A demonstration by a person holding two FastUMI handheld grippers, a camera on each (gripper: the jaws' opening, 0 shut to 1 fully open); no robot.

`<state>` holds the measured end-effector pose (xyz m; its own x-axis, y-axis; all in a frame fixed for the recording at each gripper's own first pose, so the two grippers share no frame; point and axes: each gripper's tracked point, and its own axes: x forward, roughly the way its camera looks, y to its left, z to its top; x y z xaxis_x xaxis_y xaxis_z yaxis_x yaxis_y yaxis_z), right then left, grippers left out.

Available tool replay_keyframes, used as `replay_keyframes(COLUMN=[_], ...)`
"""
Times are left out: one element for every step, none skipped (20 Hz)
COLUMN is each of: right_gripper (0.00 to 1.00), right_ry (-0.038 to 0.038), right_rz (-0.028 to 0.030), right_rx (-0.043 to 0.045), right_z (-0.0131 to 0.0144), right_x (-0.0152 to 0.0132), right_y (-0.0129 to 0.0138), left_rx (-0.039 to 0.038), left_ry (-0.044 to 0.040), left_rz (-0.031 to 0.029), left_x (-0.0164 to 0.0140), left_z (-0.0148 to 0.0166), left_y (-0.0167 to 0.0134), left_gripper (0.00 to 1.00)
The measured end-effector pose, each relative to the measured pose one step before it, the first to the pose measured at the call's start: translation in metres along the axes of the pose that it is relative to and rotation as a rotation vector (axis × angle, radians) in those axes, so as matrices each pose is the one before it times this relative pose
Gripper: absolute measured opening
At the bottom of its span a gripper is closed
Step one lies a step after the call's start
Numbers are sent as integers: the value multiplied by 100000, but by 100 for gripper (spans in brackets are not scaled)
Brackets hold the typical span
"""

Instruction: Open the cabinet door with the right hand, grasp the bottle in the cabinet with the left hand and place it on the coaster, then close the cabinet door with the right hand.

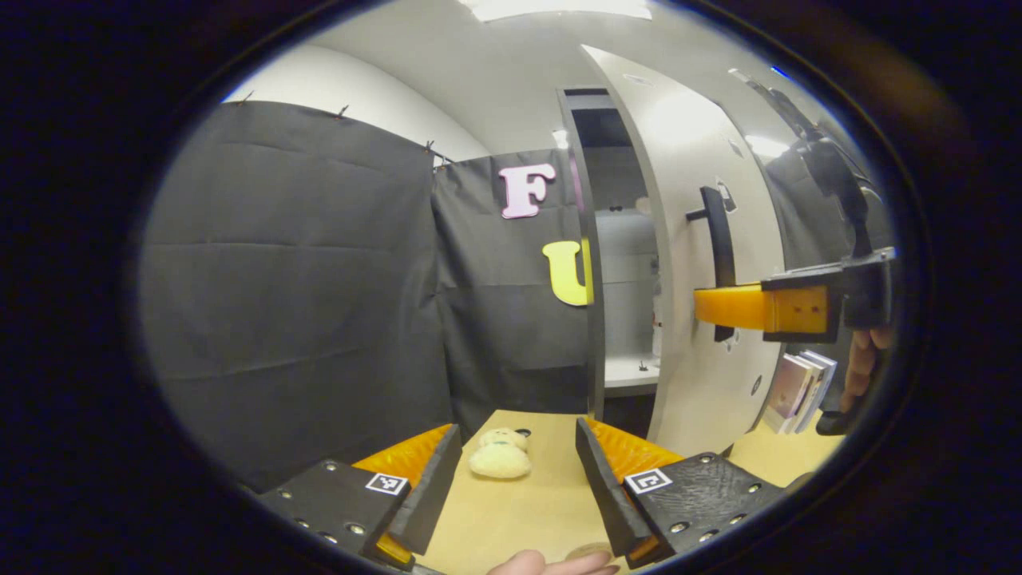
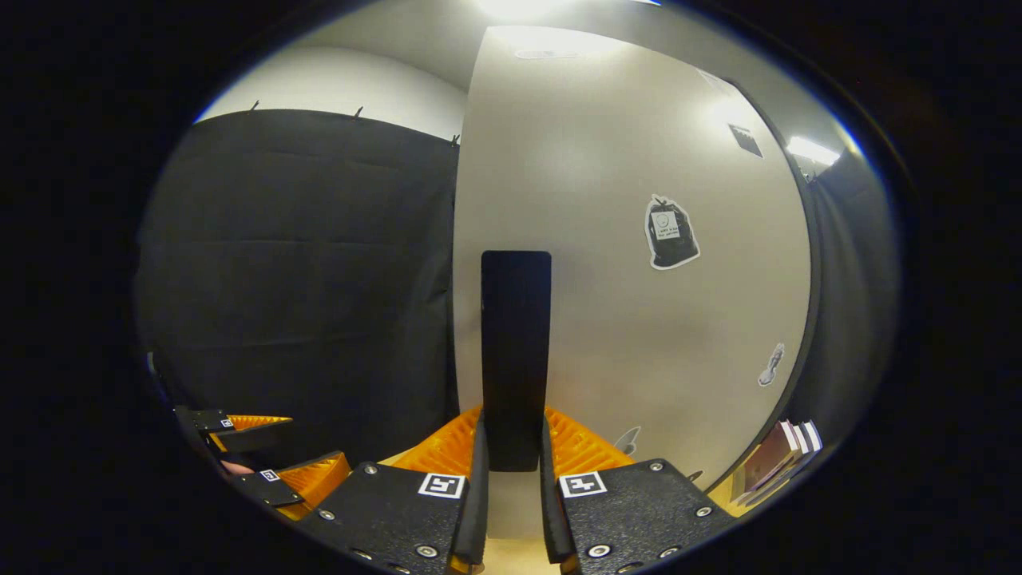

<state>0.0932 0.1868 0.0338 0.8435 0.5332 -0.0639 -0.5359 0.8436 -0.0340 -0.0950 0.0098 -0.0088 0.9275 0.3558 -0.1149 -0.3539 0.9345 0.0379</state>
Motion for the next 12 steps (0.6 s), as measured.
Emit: replay_keyframes(right_gripper=[29, 29, 29, 29, 29, 29, 28, 28, 29, 29, 29, 29], right_ry=[295, 47, 129, -52, -234, -290, -146, -10, -160, -178, -345, -180], right_rz=[1110, 900, 507, 214, 126, 5, -48, -96, -172, -184, -354, -607], right_rx=[-269, 174, 306, 102, -188, -141, 6, -61, 53, -4, 11, -110], right_z=[-17, -78, -24, -133, -35, -22, 39, 33, -48, 53, 84, 37], right_x=[-253, -203, -265, -135, -219, -87, -148, -384, -740, -763, -685, -751], right_y=[-157, -108, -178, -276, -242, -203, -315, -79, -50, -53, -58, -90], left_rx=[-129, 258, 949, 1053, 855, 479, 49, -221, 155, 480, 456, 251], left_ry=[346, 64, -146, -395, 106, 523, -19, -494, -384, -263, -391, -387], left_rz=[307, 130, 205, 244, 25, -182, -388, -574, -766, -890, -1059, -932], left_x=[-524, -756, -840, -679, -516, -417, -236, -363, -371, -267, -326, -206], left_z=[-155, 118, 296, 264, -36, -37, -112, 297, 209, 288, 159, 260], left_y=[-433, -402, -388, -365, -563, -491, -762, -680, -691, -834, -902, -861], left_gripper=[83, 83, 83, 83, 83, 78, 83, 83, 83, 85, 88, 88])
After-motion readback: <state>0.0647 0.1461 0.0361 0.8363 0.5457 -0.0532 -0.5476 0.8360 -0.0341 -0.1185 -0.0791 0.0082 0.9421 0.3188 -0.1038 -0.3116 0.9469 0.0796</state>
